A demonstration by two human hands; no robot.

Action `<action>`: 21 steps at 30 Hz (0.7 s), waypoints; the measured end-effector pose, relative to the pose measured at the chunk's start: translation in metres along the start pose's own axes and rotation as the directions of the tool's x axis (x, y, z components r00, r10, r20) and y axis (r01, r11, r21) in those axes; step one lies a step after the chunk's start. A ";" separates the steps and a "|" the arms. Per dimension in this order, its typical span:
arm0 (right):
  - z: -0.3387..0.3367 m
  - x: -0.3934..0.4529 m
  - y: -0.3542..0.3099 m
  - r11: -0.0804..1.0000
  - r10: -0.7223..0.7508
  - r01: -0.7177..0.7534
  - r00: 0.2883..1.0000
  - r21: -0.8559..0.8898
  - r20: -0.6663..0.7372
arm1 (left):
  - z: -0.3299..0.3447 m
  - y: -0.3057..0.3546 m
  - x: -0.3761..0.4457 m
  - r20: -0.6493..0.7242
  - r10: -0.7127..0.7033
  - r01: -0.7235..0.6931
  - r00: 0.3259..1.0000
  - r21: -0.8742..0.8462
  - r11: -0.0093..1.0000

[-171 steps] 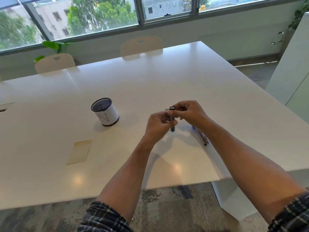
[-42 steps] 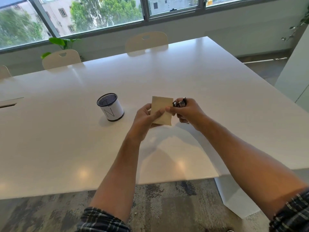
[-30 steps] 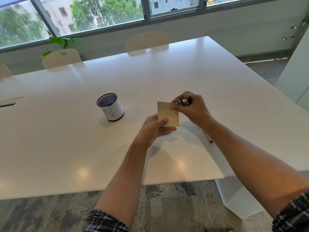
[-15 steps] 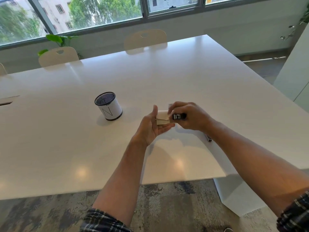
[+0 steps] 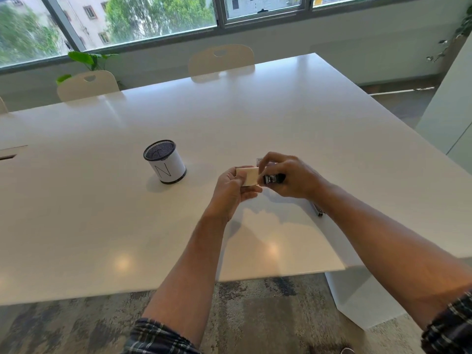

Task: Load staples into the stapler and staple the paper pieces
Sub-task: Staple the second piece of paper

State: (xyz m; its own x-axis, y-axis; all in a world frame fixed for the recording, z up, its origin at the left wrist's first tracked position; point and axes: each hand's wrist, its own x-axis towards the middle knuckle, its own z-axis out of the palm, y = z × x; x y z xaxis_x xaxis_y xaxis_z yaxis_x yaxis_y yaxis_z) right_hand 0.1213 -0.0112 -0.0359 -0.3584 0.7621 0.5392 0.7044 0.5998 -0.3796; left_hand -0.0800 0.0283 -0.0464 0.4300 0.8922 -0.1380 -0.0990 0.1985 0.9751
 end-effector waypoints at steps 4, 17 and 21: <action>0.002 -0.001 0.005 0.955 0.224 -0.173 0.954 0.241 -0.199 | 0.000 0.000 0.002 -0.045 0.092 -0.087 0.995 0.094 0.992; -0.004 0.006 0.008 0.592 0.638 -0.539 0.768 0.599 0.060 | 0.000 0.012 -0.004 0.040 0.112 -0.117 0.993 0.167 0.979; -0.007 0.009 0.003 0.538 0.614 -0.533 0.779 0.653 0.131 | -0.004 0.014 -0.001 -0.067 0.115 -0.106 0.991 0.126 0.986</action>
State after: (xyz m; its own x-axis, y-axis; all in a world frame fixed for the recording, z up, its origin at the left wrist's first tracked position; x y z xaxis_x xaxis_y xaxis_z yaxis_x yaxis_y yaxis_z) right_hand 0.1245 -0.0045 -0.0271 0.0731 0.9934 0.0886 0.1699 0.0751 -0.9826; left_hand -0.0852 0.0315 -0.0335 0.3544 0.9344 -0.0364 -0.0302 0.0503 0.9983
